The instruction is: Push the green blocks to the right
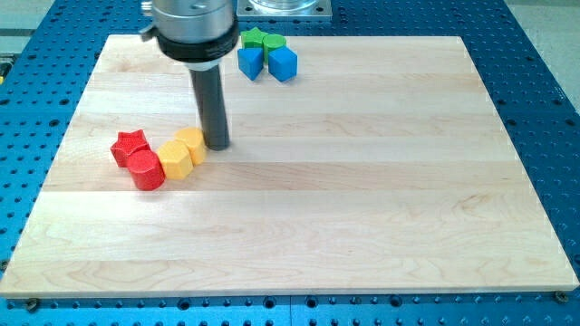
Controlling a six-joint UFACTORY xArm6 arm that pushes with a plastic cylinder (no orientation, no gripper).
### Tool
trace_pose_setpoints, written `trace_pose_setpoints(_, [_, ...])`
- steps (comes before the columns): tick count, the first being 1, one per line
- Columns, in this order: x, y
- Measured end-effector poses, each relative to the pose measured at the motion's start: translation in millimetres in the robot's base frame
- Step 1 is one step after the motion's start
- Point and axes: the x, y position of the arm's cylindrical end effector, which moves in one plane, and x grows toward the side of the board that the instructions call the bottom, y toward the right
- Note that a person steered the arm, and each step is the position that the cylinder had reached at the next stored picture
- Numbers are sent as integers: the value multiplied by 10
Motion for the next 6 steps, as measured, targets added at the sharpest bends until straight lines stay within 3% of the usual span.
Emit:
trace_pose_setpoints(1, [-2,-216])
trace_pose_setpoints(5, [-1,-164])
trace_pose_setpoints(6, [-284,-168])
